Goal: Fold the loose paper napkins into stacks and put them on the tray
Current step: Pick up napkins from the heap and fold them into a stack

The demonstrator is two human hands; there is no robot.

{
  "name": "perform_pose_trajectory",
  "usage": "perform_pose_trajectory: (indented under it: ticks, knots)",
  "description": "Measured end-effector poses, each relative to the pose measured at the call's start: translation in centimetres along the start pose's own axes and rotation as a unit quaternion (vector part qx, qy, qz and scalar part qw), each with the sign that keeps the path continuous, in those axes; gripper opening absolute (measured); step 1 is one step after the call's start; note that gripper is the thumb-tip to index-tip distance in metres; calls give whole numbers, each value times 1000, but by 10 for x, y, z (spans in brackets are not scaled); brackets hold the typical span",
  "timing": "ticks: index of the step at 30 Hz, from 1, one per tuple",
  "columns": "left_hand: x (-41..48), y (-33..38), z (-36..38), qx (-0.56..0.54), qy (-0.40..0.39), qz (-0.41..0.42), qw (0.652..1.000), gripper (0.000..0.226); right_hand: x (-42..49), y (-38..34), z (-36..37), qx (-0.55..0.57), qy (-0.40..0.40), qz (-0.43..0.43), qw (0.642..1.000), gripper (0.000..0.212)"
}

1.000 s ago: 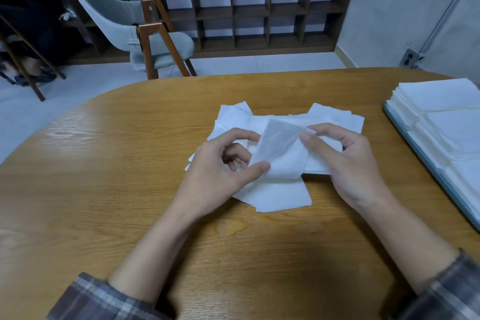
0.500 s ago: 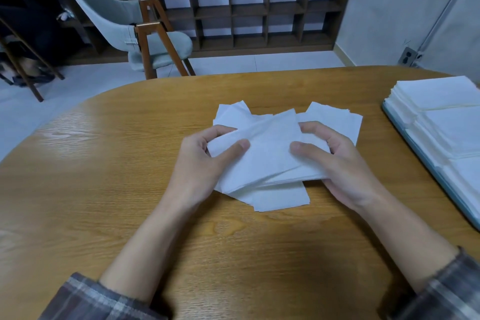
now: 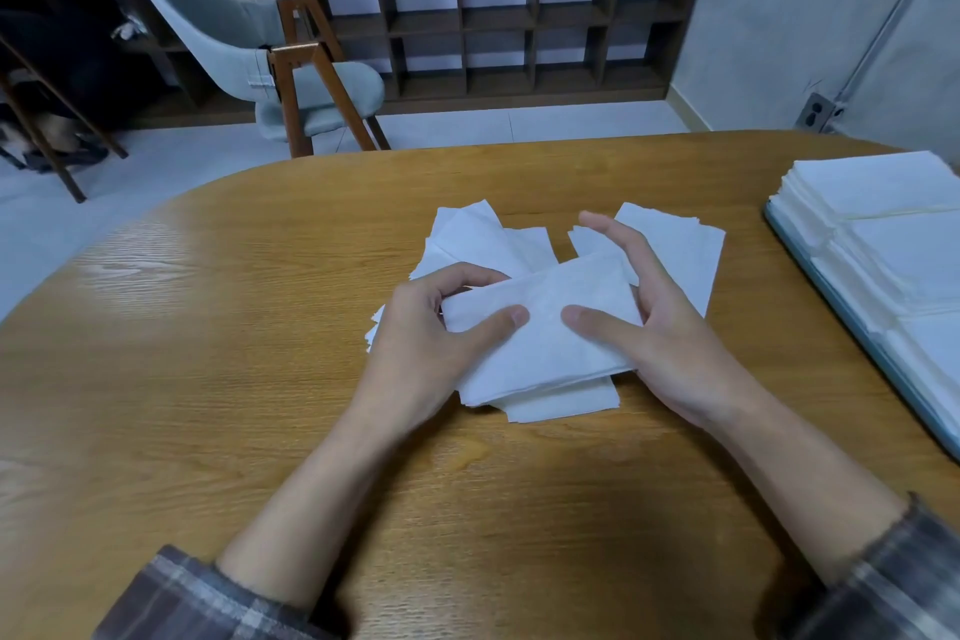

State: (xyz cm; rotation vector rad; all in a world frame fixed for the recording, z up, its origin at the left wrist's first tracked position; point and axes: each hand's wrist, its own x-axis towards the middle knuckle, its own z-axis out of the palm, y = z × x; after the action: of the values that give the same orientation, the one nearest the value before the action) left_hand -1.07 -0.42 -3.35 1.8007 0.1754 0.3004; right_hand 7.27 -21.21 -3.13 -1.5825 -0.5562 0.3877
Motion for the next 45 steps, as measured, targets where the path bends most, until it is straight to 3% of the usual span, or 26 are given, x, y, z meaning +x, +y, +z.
perform_pose_trajectory:
  ticks: [5, 7, 9, 12, 14, 16, 19, 24, 28, 30, 34, 40, 45]
  knots:
    - [-3, 0, 2, 144, 90, 56, 984, 35, 0, 0, -2, 28, 17, -11, 999, 72]
    - [-3, 5, 0, 107, 86, 32, 990, 48, 1, -1, -3, 115, 19, -18, 993, 74]
    - [-4, 14, -2, 5, 25, -28, 999, 51, 3, -2, -5, 160, 21, -23, 987, 74]
    - [-7, 22, 0, -75, -36, -55, 995, 52, 5, 3, -7, 90, 35, -29, 995, 66]
    - [-7, 19, 2, -73, -32, -32, 996, 58, 6, 5, -10, 69, 34, -23, 997, 57]
    - [-7, 13, 2, -42, -10, -5, 999, 60, 5, 4, -11, 72, 7, -29, 997, 44]
    - [-10, 11, 4, 28, 10, 37, 999, 59, 3, 2, -10, -36, 0, -63, 997, 28]
    - [-8, 8, 5, 51, 25, 67, 996, 54, 3, 3, -12, -75, -5, -55, 996, 28]
    - [-5, -2, 6, 197, 57, 164, 965, 57, 6, 6, -17, -91, 60, -43, 993, 32]
    - [-5, -3, 4, 229, 14, 207, 951, 50, 8, 7, -20, -90, 107, -37, 990, 34]
    - [-6, -12, 4, 305, -183, 185, 916, 29, 10, 11, -20, -95, 141, -34, 985, 35]
    - [-7, -15, 7, 283, -194, 178, 922, 3, 9, 12, -18, -105, 134, -26, 985, 35]
    - [-8, -15, 6, 263, -204, 163, 929, 2, 9, 12, -16, -105, 127, -21, 986, 35]
